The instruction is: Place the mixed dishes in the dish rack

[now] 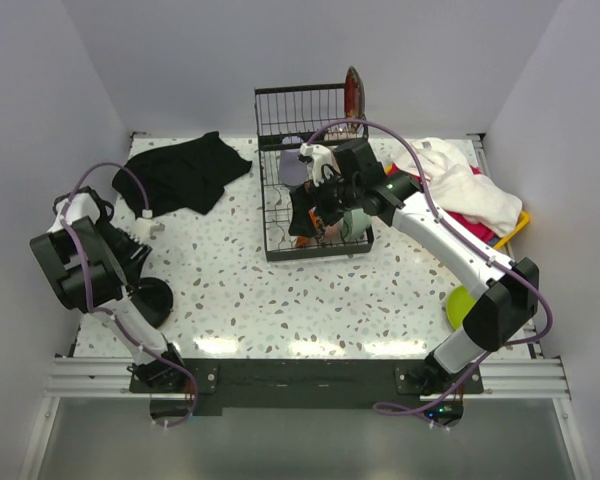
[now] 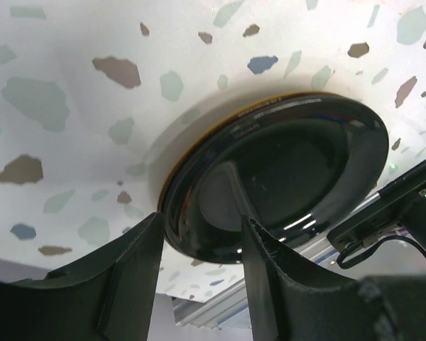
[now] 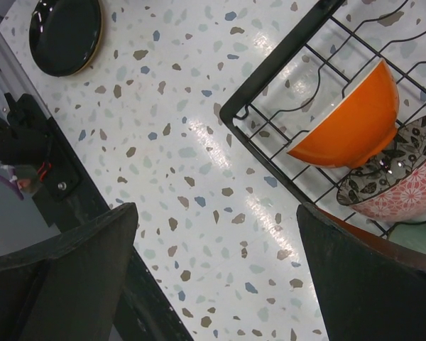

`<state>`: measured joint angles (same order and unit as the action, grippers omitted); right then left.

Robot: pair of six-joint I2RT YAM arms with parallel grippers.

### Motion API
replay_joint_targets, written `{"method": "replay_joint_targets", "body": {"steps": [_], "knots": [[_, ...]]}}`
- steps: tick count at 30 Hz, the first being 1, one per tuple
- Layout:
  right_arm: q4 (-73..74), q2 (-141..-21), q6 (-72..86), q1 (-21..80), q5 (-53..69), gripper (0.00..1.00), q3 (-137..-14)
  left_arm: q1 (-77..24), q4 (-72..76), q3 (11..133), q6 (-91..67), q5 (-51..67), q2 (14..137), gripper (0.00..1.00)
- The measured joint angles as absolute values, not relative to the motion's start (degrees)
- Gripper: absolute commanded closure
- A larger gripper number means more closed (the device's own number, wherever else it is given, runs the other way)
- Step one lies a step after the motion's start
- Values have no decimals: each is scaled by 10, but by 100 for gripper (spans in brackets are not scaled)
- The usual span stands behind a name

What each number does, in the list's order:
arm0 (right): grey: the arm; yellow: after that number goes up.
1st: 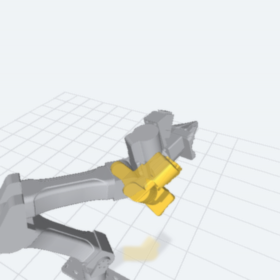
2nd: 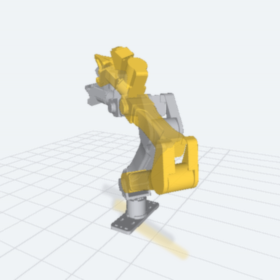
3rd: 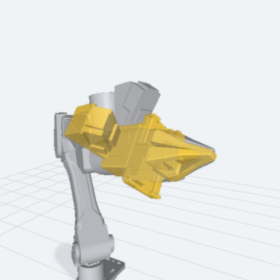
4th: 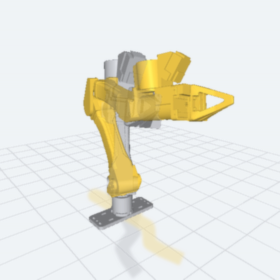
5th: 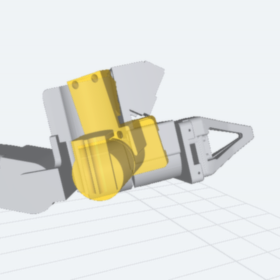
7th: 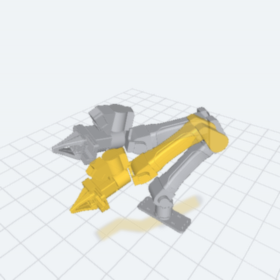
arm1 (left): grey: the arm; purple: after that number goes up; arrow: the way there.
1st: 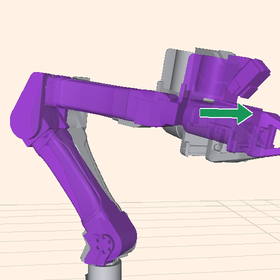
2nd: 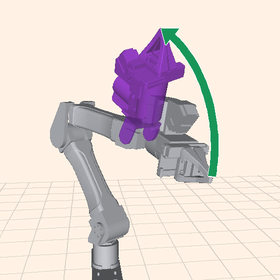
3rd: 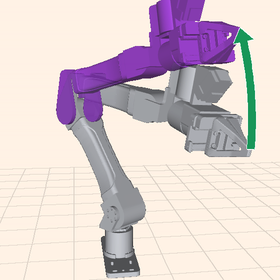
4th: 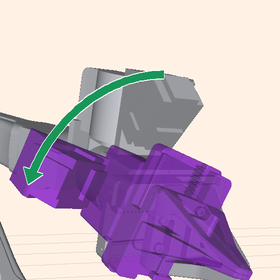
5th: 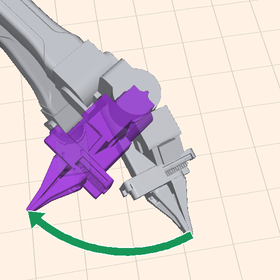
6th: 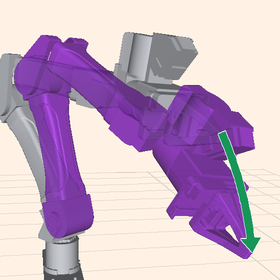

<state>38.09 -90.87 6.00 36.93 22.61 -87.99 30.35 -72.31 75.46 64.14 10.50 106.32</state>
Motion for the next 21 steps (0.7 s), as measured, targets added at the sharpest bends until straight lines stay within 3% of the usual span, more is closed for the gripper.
{"method": "replay_joint_targets", "body": {"steps": [7,10,11,14,21], "knots": [[379,-909,60,371,230,1,-880,268,-684,753,632,108,1104,54],[376,-909,60,373,232,1,-880,249,-672,753,624,109,1114,74],[375,-909,60,375,233,1,-880,244,-673,754,622,110,1117,85],[369,-918,58,382,233,1,-883,232,-690,759,619,113,1118,98],[354,-990,56,415,241,1,-928,227,-735,782,626,171,1109,100]]}}
